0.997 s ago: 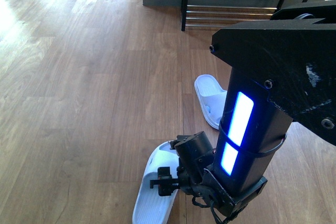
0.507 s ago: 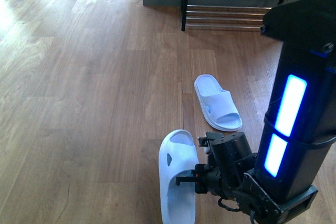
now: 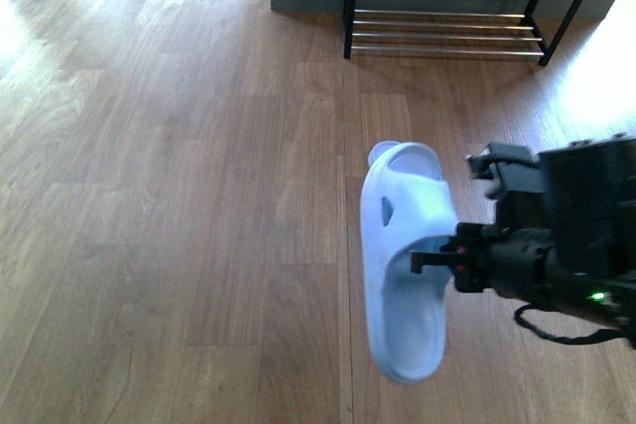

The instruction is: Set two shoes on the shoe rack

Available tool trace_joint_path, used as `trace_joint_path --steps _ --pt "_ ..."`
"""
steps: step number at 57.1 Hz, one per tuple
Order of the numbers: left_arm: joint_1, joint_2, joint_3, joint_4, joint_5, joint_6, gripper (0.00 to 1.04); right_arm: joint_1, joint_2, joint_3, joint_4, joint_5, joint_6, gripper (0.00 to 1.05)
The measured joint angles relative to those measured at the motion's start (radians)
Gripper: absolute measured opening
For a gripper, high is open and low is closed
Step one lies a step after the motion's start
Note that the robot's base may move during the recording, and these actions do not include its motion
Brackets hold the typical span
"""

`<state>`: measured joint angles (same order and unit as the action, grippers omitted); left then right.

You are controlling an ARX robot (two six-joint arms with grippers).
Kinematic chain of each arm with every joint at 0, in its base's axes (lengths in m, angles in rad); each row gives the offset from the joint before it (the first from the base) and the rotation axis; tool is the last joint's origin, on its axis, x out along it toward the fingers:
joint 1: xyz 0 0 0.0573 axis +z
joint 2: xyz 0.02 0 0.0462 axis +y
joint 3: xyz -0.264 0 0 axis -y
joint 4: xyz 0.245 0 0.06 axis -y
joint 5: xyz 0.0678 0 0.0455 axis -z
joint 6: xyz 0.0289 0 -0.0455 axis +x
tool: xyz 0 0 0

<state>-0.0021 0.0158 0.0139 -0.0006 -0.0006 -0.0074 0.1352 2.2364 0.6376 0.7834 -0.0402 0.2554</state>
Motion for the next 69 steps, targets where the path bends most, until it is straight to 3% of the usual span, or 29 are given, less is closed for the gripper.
trace_joint_path --steps 18,31,69 --pt "0.000 0.000 0.000 0.000 0.000 0.000 0.95 -0.073 -0.723 -0.289 -0.249 0.016 -0.014 0.01" --pt "0.000 0.000 0.000 0.000 0.000 0.000 0.95 -0.072 -1.102 -0.367 -0.430 0.115 0.015 0.01" --pt "0.000 0.000 0.000 0.000 -0.002 0.000 0.95 -0.065 -1.156 -0.372 -0.438 0.119 0.019 0.01"
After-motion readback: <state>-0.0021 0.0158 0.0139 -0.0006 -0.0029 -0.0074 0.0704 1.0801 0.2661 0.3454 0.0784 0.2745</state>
